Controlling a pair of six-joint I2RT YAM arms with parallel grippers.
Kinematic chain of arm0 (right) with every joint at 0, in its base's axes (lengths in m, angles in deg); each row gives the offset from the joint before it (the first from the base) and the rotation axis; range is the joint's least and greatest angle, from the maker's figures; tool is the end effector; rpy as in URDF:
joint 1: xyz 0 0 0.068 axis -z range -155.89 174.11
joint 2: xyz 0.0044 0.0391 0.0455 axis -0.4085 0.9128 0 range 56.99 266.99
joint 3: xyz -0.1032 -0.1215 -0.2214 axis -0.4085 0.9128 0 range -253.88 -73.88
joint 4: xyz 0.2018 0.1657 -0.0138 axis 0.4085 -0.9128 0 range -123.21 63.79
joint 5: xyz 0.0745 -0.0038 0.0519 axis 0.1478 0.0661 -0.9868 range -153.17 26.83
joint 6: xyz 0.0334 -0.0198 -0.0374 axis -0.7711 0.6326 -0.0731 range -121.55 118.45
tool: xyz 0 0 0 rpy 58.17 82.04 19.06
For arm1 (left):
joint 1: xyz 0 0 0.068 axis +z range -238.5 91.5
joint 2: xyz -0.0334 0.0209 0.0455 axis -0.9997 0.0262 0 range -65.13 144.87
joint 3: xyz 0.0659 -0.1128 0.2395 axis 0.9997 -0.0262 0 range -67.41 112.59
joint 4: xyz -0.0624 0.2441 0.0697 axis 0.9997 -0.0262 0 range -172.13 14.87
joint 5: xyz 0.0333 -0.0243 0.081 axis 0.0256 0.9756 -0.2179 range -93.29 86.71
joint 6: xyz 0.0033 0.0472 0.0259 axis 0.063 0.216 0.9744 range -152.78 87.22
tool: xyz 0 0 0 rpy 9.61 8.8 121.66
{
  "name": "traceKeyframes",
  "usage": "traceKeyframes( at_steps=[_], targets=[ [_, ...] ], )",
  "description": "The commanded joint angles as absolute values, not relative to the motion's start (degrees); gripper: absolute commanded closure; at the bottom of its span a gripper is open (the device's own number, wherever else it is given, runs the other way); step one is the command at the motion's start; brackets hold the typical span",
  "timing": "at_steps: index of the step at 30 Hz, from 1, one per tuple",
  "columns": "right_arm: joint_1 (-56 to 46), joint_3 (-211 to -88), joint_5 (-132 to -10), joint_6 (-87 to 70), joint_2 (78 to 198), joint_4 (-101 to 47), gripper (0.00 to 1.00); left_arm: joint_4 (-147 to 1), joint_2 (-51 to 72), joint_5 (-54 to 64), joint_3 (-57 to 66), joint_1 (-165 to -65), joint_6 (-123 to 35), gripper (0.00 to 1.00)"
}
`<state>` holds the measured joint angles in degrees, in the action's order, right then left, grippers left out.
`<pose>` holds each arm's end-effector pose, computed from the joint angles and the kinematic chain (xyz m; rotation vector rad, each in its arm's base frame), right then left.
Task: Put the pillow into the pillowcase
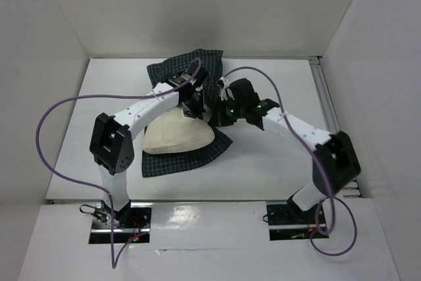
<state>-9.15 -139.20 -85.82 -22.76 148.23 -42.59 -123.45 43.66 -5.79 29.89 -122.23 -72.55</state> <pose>0.2861 0.2041 0.2524 -0.4666 2.3806 0.9193 0.3436 -0.2276 0.2787 -0.1562 2.6634 -0.3838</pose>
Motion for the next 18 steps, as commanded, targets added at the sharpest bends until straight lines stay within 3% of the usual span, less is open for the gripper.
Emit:
traceKeyframes(
  at_steps=[1,8,18],
  targets=[
    [-12.71,-137.27,-89.27,-29.64,134.97,-48.88,1.00,-118.46,44.54,-8.54,36.03,-121.45,-78.91,1.00],
    [-12.72,-125.57,-89.89,-34.60,121.68,-53.45,1.00,-116.36,50.18,-11.11,36.65,-120.31,-85.07,1.00],
    [-10.79,-129.52,-87.96,-27.92,121.50,-64.08,1.00,-113.72,57.38,-13.48,45.96,-122.77,-88.60,1.00]
  ],
)
